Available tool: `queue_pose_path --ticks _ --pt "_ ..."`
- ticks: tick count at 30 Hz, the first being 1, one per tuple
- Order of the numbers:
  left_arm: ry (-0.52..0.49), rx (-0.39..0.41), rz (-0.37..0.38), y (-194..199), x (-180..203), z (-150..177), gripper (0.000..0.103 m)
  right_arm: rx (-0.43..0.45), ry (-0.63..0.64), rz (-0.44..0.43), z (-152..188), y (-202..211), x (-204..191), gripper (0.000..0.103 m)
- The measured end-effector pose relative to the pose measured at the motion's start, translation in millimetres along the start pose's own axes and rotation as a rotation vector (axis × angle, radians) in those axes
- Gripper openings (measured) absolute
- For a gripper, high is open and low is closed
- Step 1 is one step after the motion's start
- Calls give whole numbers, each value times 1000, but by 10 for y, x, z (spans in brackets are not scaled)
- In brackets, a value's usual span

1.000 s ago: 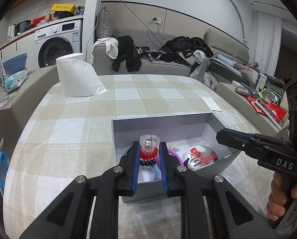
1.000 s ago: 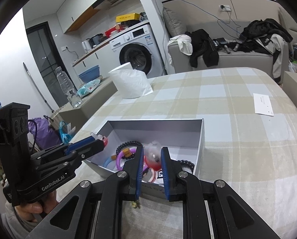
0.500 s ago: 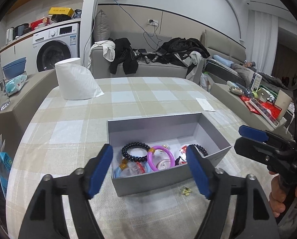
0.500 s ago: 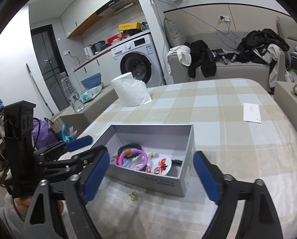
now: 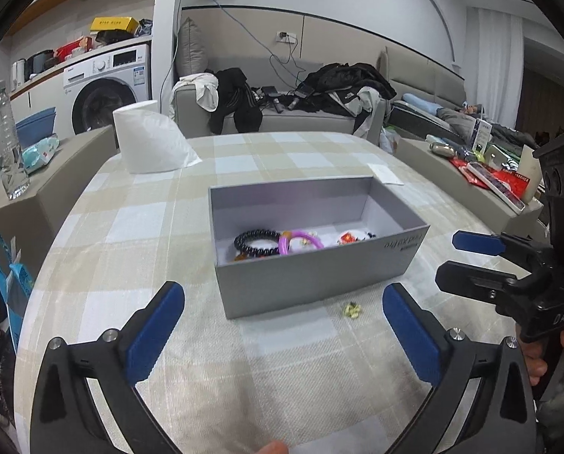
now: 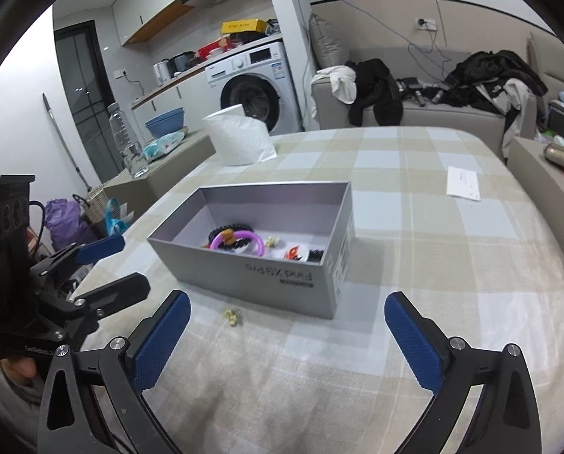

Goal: Organize jewelry
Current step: 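Open both tools to release the charms and lift away from the box, then reach the right tool to the small gold charm and close on it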

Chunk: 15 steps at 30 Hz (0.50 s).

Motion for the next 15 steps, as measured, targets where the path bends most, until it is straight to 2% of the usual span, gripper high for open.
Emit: queue_pose_path --ticks 3,6,8,10,15 --pt "12 -10 -12 -7 -42 33 102 -16 25 -30 26 -24 -77 101" --pt "21 -16 -13 -1 -76 56 102 -39 63 -67 47 -74 -185 86" --pt "29 -23 -11 0 -93 68 102 -54 80 -75 72 -111 -233 81" --pt "29 -25 -14 5 -104 89 102 -64 93 -89 94 -143 -276 70" --pt "50 -35 11 -12 -147 108 102 -69 105 -114 121 -203 -311 70"
Point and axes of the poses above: each gripper's, at about its wrist camera, not at the fingertips, and y roughly against the way its jaws point, x to its right, z to its underside, the point moved 3 cm from there along -y, roughly the way its jaws point, and after that the axes turned 14 degrees about y, right-handed, at the moved point
